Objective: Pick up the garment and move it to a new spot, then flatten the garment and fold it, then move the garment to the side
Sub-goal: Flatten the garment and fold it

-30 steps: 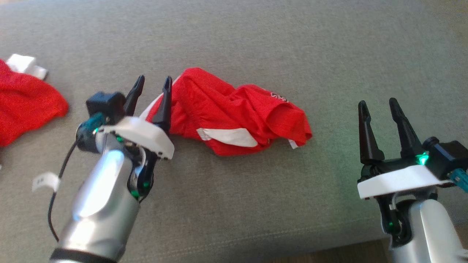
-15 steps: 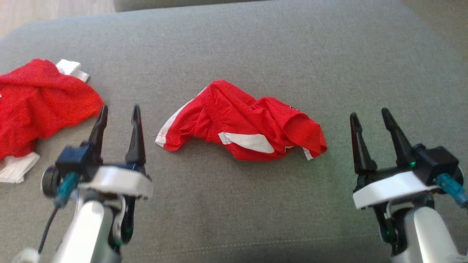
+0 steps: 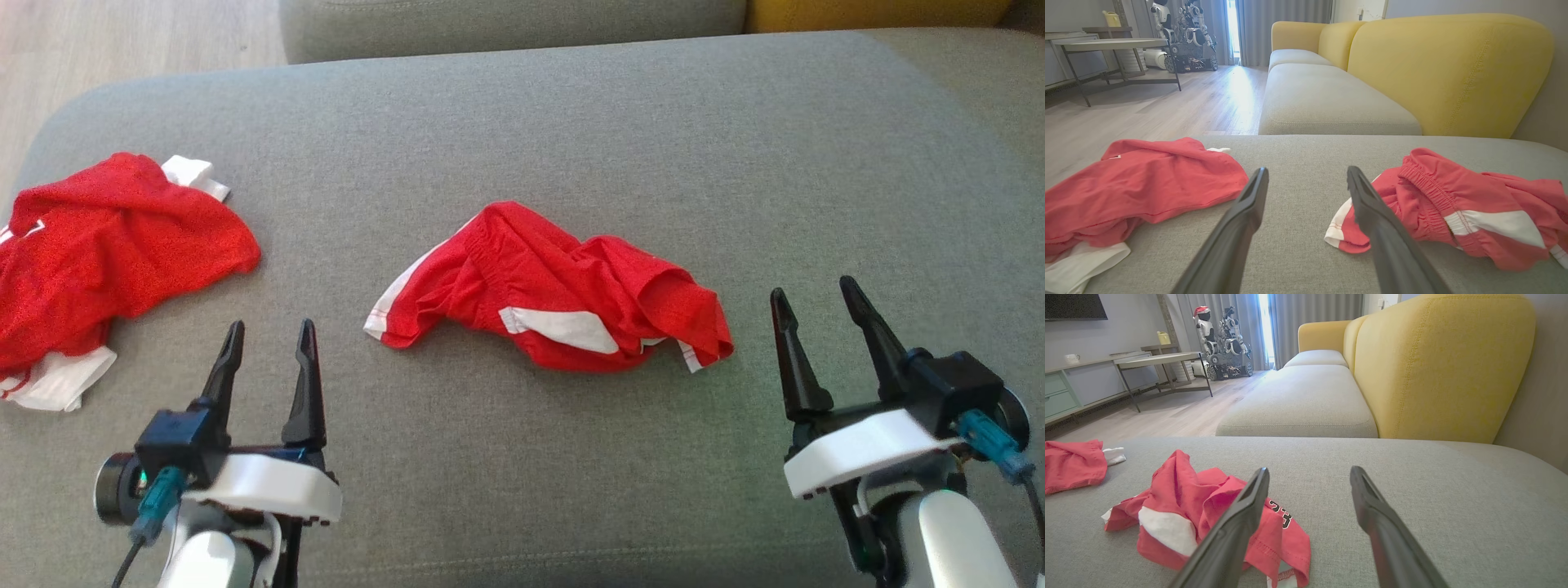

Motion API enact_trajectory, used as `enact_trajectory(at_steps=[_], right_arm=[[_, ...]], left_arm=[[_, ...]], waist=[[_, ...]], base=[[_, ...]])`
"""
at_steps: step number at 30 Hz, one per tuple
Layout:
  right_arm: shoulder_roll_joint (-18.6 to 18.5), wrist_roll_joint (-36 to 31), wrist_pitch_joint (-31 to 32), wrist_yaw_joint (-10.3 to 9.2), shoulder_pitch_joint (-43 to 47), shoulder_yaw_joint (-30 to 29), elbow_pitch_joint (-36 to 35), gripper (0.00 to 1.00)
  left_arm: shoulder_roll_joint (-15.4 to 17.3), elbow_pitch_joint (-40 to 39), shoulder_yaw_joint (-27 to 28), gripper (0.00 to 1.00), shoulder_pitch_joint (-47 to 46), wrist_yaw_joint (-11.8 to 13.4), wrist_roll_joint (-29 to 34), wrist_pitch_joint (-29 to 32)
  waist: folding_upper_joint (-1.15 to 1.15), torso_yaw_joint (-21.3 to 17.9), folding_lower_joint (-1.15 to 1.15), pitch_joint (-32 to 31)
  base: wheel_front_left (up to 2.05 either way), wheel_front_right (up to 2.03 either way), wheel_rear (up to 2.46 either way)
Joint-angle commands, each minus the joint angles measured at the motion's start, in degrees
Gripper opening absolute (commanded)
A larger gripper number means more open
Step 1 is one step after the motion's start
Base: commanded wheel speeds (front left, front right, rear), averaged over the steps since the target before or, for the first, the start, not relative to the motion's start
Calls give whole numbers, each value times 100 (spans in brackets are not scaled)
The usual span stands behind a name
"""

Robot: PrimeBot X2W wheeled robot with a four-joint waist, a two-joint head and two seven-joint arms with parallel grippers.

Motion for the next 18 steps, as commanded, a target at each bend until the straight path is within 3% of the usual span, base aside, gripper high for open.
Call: enact_trajectory(at_steps=[1, 18], right_arm=[[-21, -33, 9, -4, -98, 152, -235, 100], [-21, -278, 155, -4, 15, 399, -183, 100]], left_arm=[[129, -226, 179, 100, -181, 24, 9, -4], [167, -261, 101, 100, -216, 58, -21, 61]], waist=[[0, 2, 0, 1], [0, 22, 0, 36]], base=[[0, 0, 0], [0, 0, 0]])
